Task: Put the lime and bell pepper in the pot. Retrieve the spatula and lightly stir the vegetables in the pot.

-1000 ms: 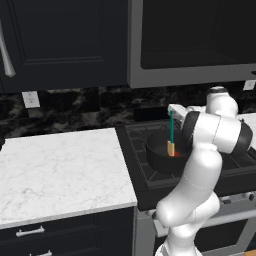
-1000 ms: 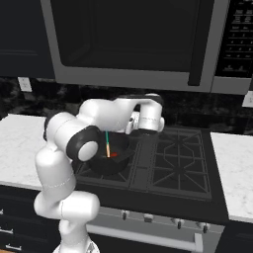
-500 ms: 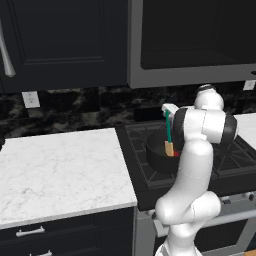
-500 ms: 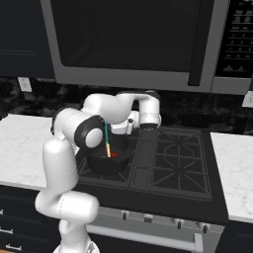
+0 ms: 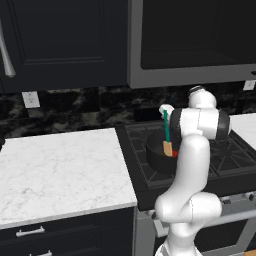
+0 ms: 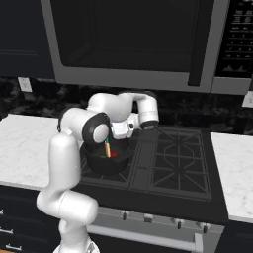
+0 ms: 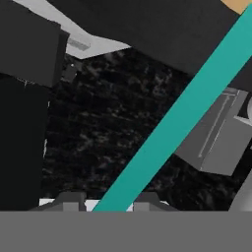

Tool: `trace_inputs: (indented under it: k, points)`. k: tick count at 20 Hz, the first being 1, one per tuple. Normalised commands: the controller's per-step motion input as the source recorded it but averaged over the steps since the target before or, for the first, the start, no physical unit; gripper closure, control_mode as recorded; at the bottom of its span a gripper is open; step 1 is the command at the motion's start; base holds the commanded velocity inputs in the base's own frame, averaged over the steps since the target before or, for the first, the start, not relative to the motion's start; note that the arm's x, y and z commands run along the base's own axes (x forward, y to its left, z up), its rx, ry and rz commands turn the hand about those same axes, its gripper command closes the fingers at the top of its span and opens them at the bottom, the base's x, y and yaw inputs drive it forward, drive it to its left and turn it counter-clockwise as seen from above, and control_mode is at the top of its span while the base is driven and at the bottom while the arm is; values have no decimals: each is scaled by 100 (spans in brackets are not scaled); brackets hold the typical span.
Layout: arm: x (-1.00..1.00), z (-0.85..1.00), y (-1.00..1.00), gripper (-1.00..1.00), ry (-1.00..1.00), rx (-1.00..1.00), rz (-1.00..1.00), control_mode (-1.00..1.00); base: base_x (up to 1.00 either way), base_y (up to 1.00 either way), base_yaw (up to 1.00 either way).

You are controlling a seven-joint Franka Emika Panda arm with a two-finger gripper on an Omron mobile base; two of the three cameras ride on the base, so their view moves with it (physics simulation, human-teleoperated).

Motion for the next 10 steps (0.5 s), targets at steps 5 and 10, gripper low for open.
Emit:
trace_inputs:
  k: [5, 10]
  points:
    - [-14, -26, -11, 100, -13, 21, 0, -100, 0, 0, 0]
    - [-9, -28, -2, 100, -22, 13, -2, -100, 0, 0, 0]
